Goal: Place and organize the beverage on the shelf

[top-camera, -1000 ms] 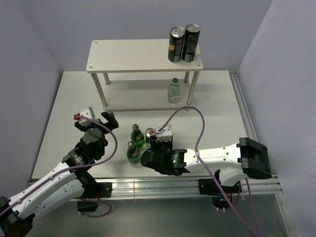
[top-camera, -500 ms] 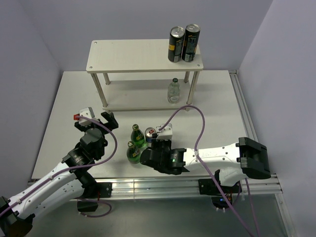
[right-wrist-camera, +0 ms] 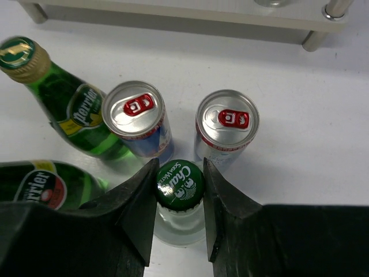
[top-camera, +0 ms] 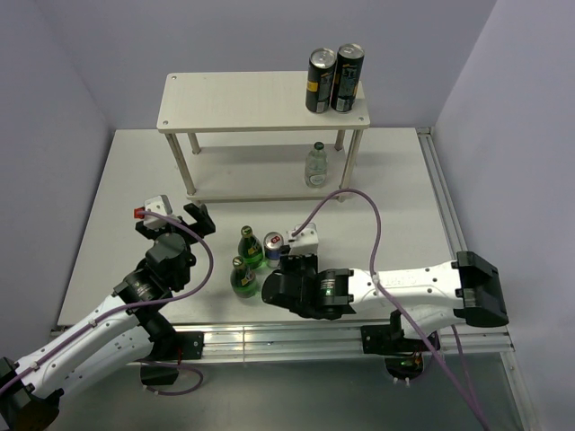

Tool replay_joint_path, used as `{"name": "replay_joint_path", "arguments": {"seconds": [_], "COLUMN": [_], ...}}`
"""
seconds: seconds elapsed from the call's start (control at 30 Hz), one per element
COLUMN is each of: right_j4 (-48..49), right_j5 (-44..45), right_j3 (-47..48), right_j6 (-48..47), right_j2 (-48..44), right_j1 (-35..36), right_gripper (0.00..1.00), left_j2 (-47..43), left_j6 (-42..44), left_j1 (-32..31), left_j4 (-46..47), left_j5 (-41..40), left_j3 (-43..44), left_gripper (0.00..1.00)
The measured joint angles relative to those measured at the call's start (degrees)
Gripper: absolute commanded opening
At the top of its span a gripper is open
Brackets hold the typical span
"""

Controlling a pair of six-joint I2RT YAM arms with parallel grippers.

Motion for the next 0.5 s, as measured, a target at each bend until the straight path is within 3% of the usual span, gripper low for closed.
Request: {"name": "replay_joint_path", "arguments": {"seconds": [0.27, 0.5], "right_j4": [0.04, 8.57], "right_j5": [0.85, 2.64], "right_j3": [3.28, 5.05], "right_j6": [-4.46, -16.9], "right_j2": [-5.03, -6.43], "right_j1": [0.24, 0.15], "right_gripper": [0.0, 0.0], "left_j2": [0.0, 0.0], "left_j6": [0.0, 0.0], "left_j1": [0.0, 0.0], "left_j4": [0.0, 0.0], "left_j5": [0.0, 0.0], "left_j3": [0.0, 0.0], "left_gripper": [0.98, 0.97]}}
